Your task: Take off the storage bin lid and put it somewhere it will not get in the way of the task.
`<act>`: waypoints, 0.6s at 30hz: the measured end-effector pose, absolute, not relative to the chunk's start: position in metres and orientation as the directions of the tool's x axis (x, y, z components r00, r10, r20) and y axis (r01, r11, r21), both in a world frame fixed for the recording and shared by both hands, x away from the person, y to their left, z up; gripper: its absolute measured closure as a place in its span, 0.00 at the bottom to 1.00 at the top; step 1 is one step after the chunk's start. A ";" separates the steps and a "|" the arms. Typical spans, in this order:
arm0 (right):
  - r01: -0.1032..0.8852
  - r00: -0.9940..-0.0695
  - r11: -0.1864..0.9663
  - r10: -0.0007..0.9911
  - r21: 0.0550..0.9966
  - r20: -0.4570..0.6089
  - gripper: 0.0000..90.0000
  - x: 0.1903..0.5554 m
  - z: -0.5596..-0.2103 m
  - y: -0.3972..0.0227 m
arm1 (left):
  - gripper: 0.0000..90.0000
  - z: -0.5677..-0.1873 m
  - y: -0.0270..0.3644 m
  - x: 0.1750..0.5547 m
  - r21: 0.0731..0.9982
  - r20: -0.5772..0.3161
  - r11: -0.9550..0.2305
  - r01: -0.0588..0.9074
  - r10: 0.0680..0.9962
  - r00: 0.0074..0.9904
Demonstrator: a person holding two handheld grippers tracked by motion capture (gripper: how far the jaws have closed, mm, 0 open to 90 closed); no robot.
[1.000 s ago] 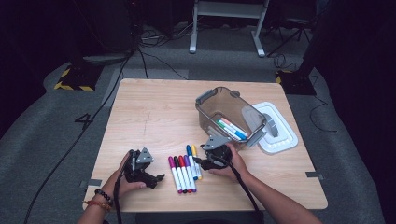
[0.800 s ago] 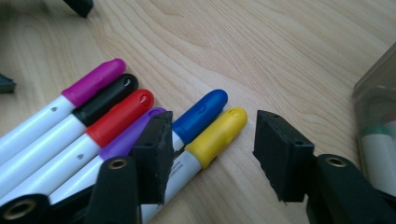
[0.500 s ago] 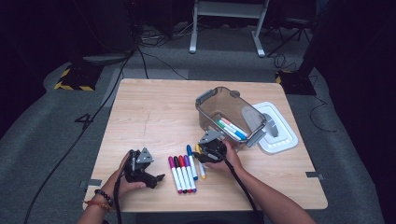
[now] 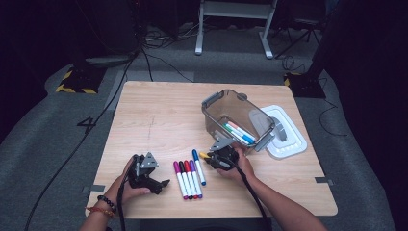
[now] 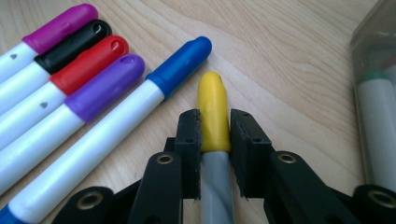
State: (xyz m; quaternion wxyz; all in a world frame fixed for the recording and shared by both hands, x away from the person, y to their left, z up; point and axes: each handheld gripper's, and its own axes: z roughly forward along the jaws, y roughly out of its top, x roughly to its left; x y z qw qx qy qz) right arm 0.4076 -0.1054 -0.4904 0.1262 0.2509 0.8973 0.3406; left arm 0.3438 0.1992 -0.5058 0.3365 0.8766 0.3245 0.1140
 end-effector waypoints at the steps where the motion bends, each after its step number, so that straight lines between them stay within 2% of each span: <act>1: 0.367 -0.842 0.641 0.536 0.674 -0.052 0.83 0.406 -0.490 -0.107 | 0.00 -0.506 0.199 0.344 0.664 -0.019 -0.563 0.492 0.645 0.764; 12: 0.317 -0.870 0.640 0.491 0.700 -0.054 0.83 0.380 -0.472 -0.132 | 0.00 -0.506 0.199 0.344 0.664 -0.018 -0.563 0.492 0.646 0.763; 18: 0.298 -0.874 0.602 0.484 0.741 -0.042 0.83 0.365 -0.459 -0.155 | 0.00 -0.506 0.199 0.344 0.664 -0.018 -0.563 0.492 0.646 0.763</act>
